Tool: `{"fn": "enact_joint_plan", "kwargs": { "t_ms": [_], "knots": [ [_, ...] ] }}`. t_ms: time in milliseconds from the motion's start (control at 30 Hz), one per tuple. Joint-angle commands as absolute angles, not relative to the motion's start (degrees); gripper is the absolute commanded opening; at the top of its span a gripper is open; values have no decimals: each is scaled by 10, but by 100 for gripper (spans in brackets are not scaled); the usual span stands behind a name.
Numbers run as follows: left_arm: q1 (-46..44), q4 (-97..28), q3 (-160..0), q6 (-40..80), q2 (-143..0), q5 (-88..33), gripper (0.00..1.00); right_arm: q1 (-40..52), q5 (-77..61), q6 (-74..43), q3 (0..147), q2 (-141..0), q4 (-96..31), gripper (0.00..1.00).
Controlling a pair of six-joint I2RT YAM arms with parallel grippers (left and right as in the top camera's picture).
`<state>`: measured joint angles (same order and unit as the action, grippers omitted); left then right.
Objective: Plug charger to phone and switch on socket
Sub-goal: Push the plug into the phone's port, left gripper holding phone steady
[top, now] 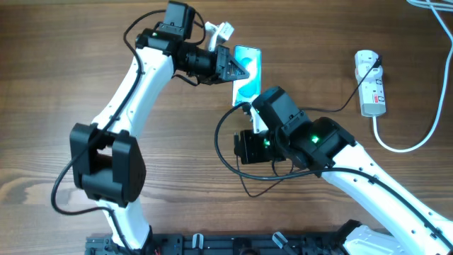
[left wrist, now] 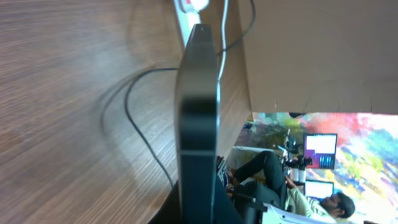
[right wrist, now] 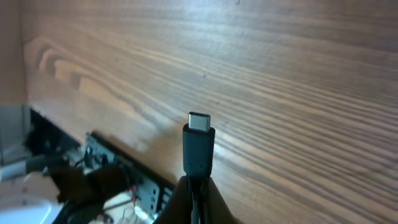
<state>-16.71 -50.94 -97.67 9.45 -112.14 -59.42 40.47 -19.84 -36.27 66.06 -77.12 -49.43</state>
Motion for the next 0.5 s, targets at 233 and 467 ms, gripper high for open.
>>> {"fn": "enact_joint_plan", "kwargs": {
  "t_ms": [233, 467],
  "knots": [
    [-159, -543, -985, 77, -1060, -576, 4, 404, -134, -392, 675, -769, -467, 5],
    [-159, -582, -985, 17, -1059, -575, 4, 404, -125, -392, 695, -769, -458, 4]
  ]
}}
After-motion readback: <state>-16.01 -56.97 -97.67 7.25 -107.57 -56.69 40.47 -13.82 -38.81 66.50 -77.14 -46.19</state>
